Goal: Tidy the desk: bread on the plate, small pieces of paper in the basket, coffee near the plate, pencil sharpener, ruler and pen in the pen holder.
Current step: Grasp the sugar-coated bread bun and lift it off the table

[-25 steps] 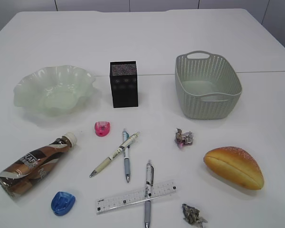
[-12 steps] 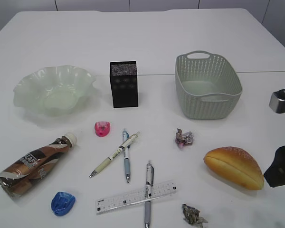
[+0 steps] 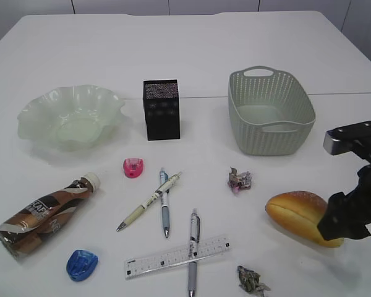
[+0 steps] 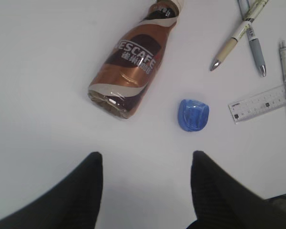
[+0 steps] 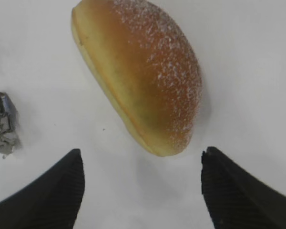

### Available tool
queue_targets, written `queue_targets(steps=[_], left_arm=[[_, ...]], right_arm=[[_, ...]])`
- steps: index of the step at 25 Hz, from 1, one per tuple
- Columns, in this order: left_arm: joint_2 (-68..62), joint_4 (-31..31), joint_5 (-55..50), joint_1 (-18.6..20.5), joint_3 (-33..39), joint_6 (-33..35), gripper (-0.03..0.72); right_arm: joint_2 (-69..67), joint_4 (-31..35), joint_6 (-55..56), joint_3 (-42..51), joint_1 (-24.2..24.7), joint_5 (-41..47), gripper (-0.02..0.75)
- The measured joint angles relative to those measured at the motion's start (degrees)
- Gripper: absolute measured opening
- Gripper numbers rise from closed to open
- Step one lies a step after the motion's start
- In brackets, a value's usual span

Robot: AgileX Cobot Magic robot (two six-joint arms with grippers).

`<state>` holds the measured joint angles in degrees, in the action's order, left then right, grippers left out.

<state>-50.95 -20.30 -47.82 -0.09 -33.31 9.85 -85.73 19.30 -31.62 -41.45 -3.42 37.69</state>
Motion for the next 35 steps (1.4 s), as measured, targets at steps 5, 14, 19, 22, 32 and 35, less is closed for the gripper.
queue_targets(steps=[5, 14, 19, 22, 32, 35], left_arm=[[-1.42, -0.36, -0.21, 0.0, -2.06, 1.11, 0.433], [-4.55, -0.4, -0.36, 0.0, -4.52, 1.66, 0.433], [-4.9, -0.4, -0.36, 0.0, -4.52, 1.79, 0.433], [-4.9, -0.4, -0.36, 0.0, -4.52, 1.79, 0.433], [-4.9, -0.4, -0.36, 0.0, -4.52, 1.79, 0.433], [-4.9, -0.4, -0.36, 0.0, -4.52, 1.81, 0.433]], right_arm=[[-3.03, 0.0, -0.18, -1.18, 0.0, -1.75, 0.563], [-9.85, 0.1, -1.48, -5.71, 0.0, -1.87, 0.564], [-11.43, 1.01, -4.17, -5.91, 0.0, -1.03, 0.565], [-11.51, 1.47, -5.76, -5.91, 0.0, -1.03, 0.565], [-13.63, 3.33, -6.78, -6.4, 0.0, -1.03, 0.507], [-13.73, 3.47, -6.81, -6.48, 0.0, -1.03, 0.433]])
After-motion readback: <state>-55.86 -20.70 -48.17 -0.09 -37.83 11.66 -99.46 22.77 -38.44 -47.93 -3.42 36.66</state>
